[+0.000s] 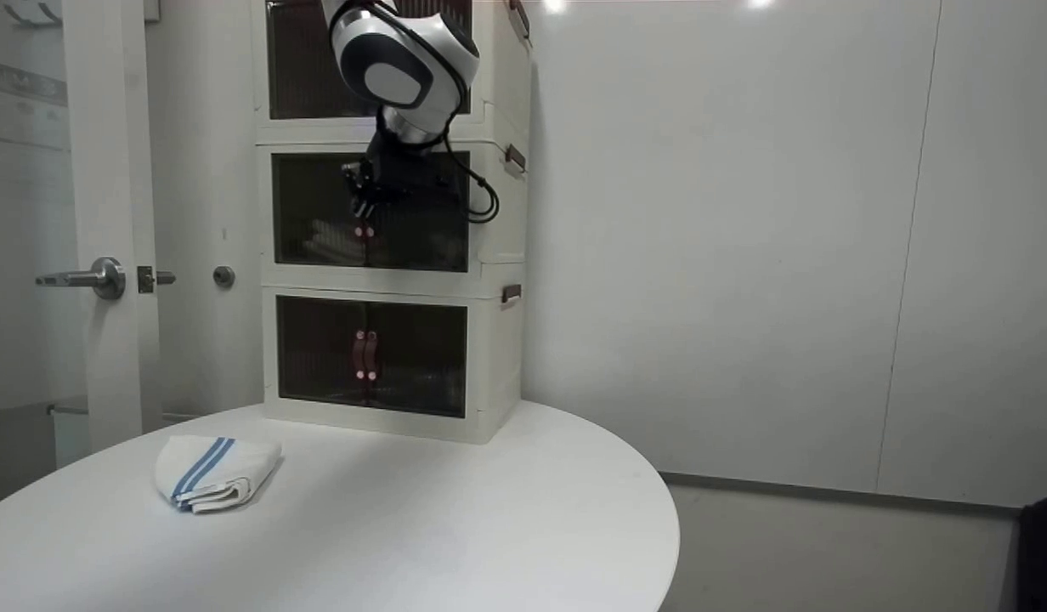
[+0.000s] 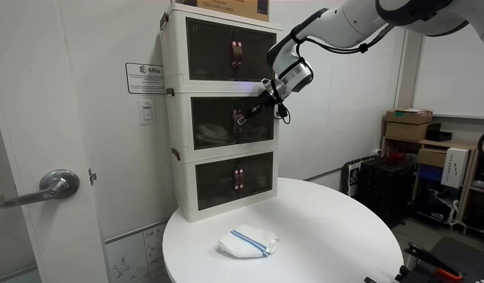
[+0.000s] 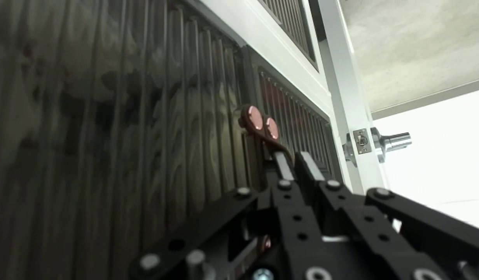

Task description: Open the right cabinet door of the middle compartment

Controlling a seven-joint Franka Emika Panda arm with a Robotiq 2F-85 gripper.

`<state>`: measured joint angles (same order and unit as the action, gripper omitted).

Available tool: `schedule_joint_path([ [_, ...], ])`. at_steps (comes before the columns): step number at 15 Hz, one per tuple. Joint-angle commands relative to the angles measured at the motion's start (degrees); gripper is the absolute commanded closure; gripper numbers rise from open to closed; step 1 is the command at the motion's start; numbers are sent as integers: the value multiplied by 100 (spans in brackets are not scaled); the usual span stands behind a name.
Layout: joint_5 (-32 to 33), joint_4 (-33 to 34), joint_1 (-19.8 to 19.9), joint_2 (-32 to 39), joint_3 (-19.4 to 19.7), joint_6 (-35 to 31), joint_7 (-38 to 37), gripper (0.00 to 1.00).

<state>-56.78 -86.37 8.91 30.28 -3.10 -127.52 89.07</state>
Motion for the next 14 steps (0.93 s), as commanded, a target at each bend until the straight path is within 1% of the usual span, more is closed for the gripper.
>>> schedule_joint_path([
  [1, 65, -211, -88, -57, -224, 521, 126, 90],
  [4, 74, -283, -49, -127, -196, 680, 145, 90],
  [9, 295, -413, 43, -271, -125, 1197, 148, 90],
  [14, 115, -833, 129, -559, -58, 1138, 127, 90],
])
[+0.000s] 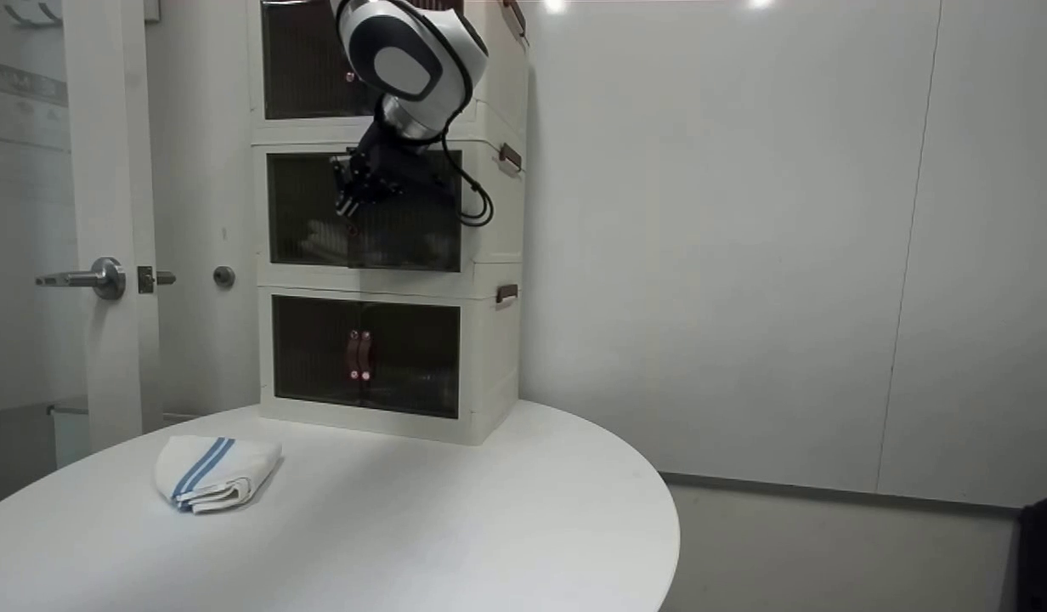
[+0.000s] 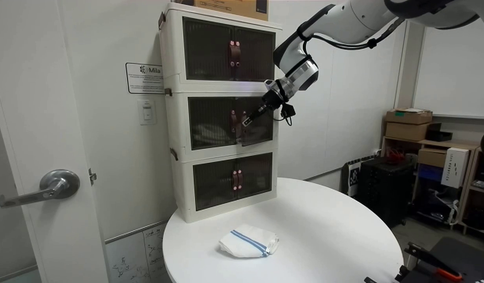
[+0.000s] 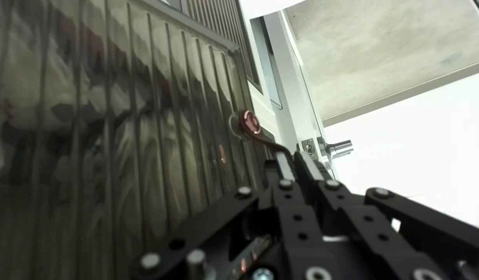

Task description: Open the right cabinet door of the middle compartment

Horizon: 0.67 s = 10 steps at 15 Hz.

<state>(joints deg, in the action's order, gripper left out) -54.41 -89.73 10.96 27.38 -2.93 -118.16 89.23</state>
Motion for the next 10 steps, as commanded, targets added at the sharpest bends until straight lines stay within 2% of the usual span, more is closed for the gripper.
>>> schedule_joint_path([
  [1, -162, -592, -65, -332, -64, 170, 112, 90],
  [7, -560, -1255, -40, -753, 52, -64, 158, 89],
  [8, -645, -1340, -44, -813, 78, -83, 164, 64],
  [10, -874, -1497, -63, -922, 112, -187, 199, 62],
])
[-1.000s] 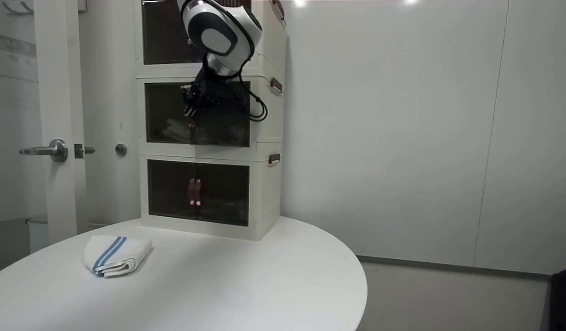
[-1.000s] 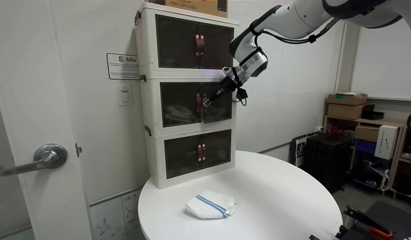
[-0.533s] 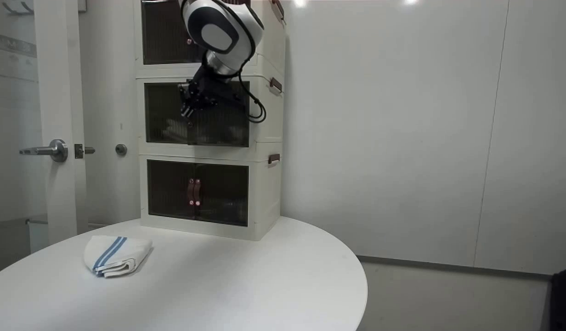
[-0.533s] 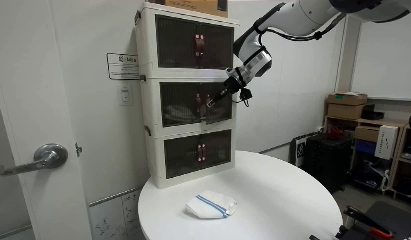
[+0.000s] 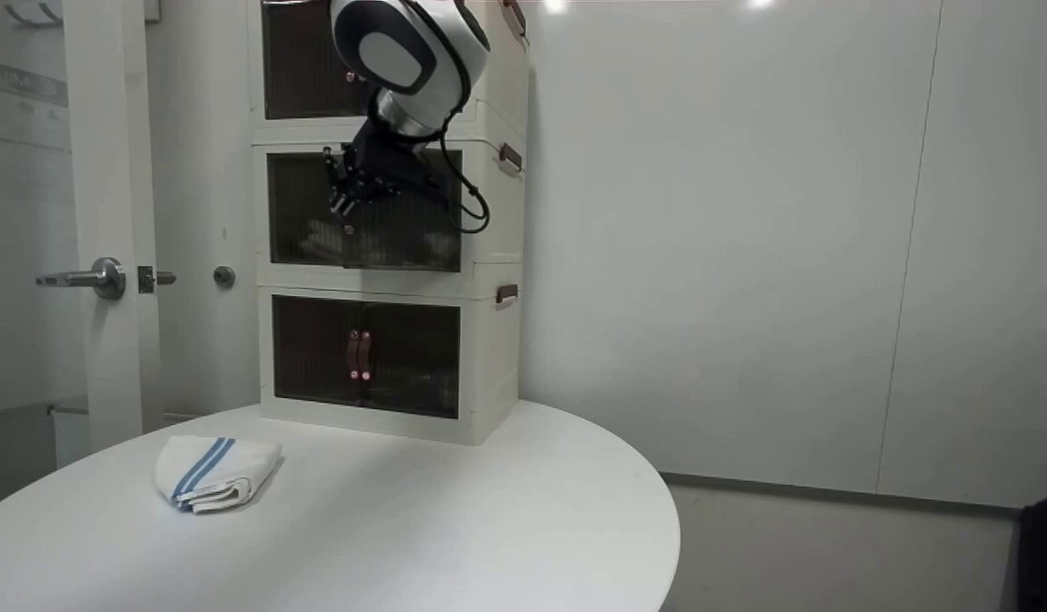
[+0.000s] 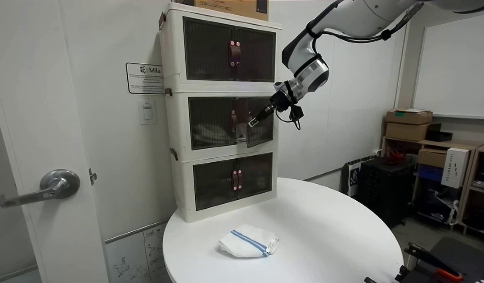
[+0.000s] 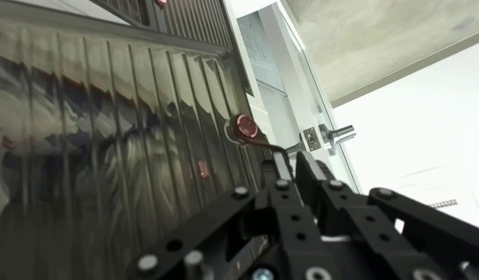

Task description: Open the right cabinet door of the middle compartment

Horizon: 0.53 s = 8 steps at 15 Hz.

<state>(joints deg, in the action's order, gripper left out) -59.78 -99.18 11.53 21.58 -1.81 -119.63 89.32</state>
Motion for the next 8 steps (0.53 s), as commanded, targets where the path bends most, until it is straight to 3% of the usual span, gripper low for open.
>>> schedule_joint_path([
  [1, -598, -629, -117, -399, -12, -124, 205, 56],
  [8, -2573, -1102, -220, -756, 109, -290, 260, 3],
])
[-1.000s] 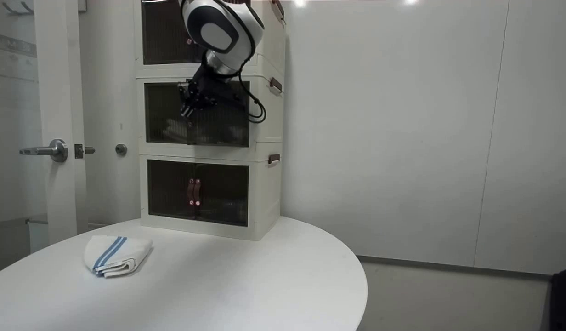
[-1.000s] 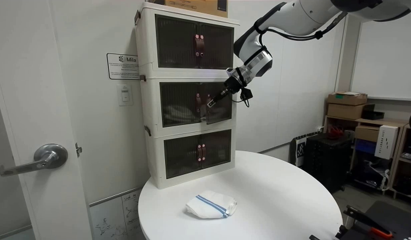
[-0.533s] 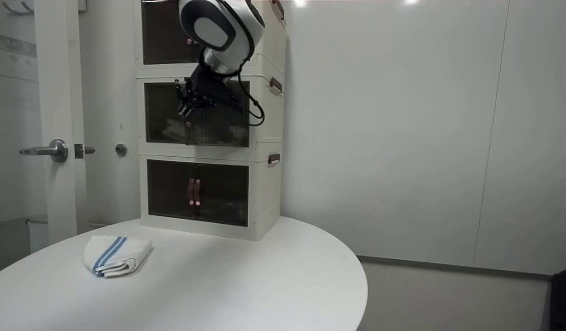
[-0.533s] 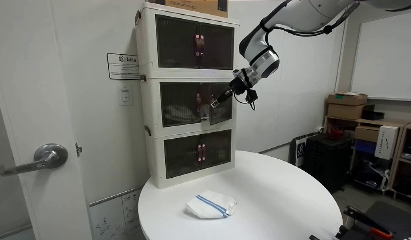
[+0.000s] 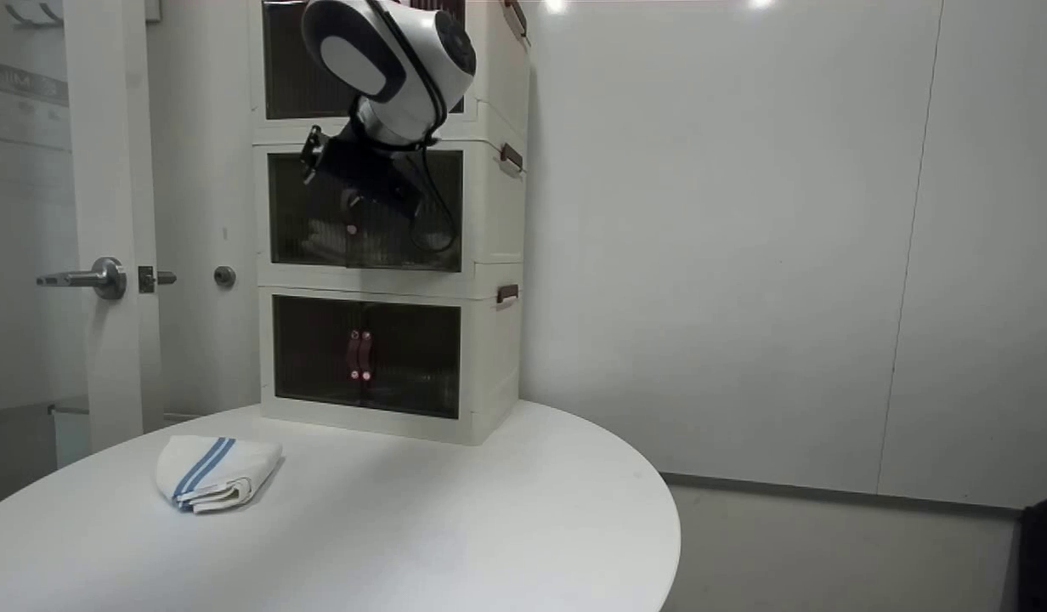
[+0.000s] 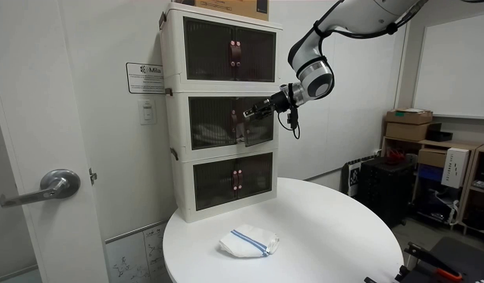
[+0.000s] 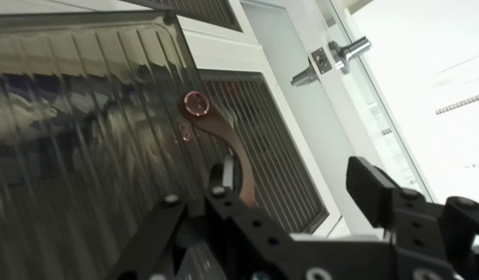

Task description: Open the right cabinet door of the middle compartment

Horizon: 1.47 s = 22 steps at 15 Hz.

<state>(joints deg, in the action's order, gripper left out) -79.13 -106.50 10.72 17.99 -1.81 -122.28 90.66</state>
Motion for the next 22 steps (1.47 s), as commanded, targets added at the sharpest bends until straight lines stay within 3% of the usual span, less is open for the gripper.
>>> schedule_joint_path([
  [1, -771, -436, -172, -467, 141, -45, 131, 0],
  [7, -533, -676, -423, -893, 320, -215, -534, 0],
  [10, 32, -722, -569, -1132, 355, -425, -1262, 0],
  [17, 1814, -675, -736, -1584, 311, -860, -3717, 0],
  [22, 2372, -534, -822, -1843, 238, -939, -4725, 0],
])
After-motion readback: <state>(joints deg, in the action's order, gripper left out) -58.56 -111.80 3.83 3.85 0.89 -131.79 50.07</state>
